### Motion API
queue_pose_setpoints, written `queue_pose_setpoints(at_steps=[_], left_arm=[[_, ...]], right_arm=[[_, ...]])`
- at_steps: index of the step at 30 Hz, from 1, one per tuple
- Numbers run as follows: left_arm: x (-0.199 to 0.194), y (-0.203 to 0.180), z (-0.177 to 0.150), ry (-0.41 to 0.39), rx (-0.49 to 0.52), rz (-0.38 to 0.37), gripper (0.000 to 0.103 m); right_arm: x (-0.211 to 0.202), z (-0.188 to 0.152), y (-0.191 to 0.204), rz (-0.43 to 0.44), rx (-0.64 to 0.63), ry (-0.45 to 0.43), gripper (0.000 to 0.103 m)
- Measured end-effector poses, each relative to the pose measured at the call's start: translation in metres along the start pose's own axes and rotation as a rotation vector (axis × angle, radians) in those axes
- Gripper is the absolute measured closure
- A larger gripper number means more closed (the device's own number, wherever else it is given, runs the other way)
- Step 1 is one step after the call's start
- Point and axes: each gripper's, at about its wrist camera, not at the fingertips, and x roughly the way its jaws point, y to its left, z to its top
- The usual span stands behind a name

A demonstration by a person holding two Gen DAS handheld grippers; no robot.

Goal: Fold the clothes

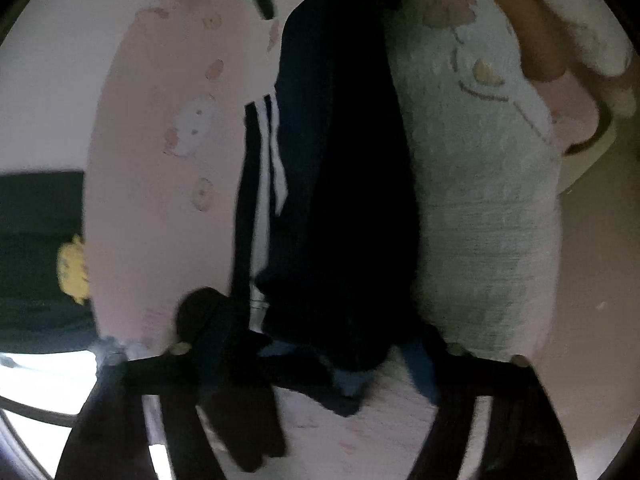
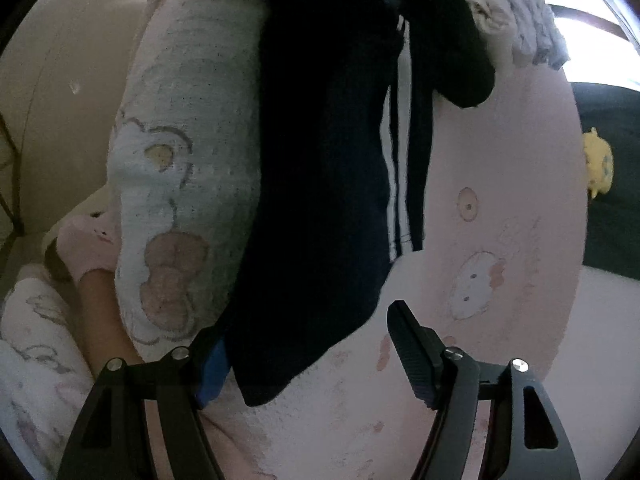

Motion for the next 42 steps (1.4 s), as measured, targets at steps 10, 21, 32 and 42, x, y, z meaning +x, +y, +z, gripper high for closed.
queue_pose_setpoints(at_steps=[10,21,32,42], left_arm=[[0.011,0.032,0.004,0.025,-0.263,-0.250,0.076],[0.023,0.097,-0.012,0.027,-0.644,-0.521,0.076],[0.021,0.125,-0.029,0.013,-0.884,-0.659,0.076],[0.044,0.150,-0.050,0.035,-1.061,-0.751,0.076]], right_arm=[[0.009,-0.005,-0.030,0.292,0.139,0.012,0.082],[0.020,-0.031,-0.105,0.592,0.535,-0.006,0.086],[0.031,-0.048,-0.137,0.715,0.715,-0.006,0.086],[0.051,-0.044,-0.168,0.804,0.840,0.010,0.086]])
